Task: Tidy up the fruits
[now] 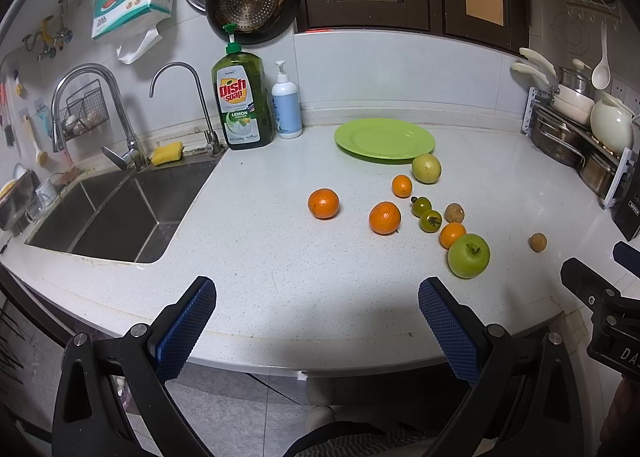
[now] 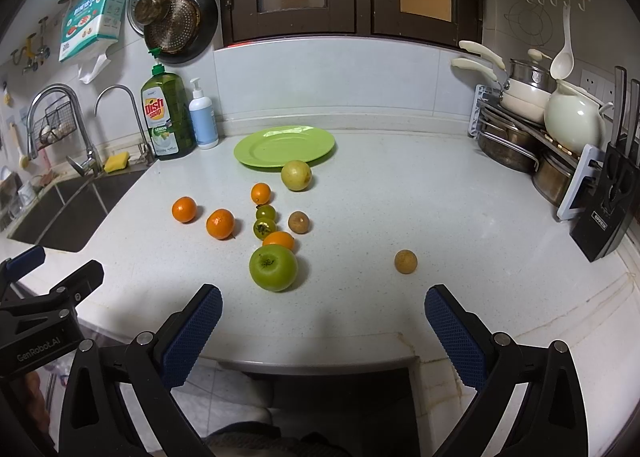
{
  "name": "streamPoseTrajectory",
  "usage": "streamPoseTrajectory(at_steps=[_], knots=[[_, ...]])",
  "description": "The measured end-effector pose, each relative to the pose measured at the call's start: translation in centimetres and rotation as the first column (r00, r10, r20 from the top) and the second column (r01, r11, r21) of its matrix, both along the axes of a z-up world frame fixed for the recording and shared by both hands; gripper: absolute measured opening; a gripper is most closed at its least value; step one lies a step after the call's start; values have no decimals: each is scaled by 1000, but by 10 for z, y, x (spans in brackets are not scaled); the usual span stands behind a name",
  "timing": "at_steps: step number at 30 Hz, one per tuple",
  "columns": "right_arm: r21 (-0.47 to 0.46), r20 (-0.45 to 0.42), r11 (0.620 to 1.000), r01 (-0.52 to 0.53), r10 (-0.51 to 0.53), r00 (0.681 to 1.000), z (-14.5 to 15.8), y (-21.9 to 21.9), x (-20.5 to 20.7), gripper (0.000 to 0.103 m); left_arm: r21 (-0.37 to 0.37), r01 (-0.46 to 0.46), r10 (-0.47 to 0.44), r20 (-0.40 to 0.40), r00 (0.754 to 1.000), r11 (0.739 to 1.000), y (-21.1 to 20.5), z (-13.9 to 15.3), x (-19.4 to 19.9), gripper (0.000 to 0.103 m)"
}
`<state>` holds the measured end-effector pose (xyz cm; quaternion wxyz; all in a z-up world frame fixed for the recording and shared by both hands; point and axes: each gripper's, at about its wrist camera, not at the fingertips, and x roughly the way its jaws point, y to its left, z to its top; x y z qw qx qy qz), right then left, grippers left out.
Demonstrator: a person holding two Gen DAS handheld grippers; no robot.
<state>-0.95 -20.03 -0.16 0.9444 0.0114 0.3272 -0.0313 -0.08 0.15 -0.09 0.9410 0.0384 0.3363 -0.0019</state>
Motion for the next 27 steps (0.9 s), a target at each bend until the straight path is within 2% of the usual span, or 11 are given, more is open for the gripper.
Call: streamPoseTrajectory(at_steps=[27], knots=[[3, -20, 1000, -5, 5, 1000, -7, 0, 6, 102, -1, 2, -2, -20, 1000, 1000, 2, -3, 6, 103]])
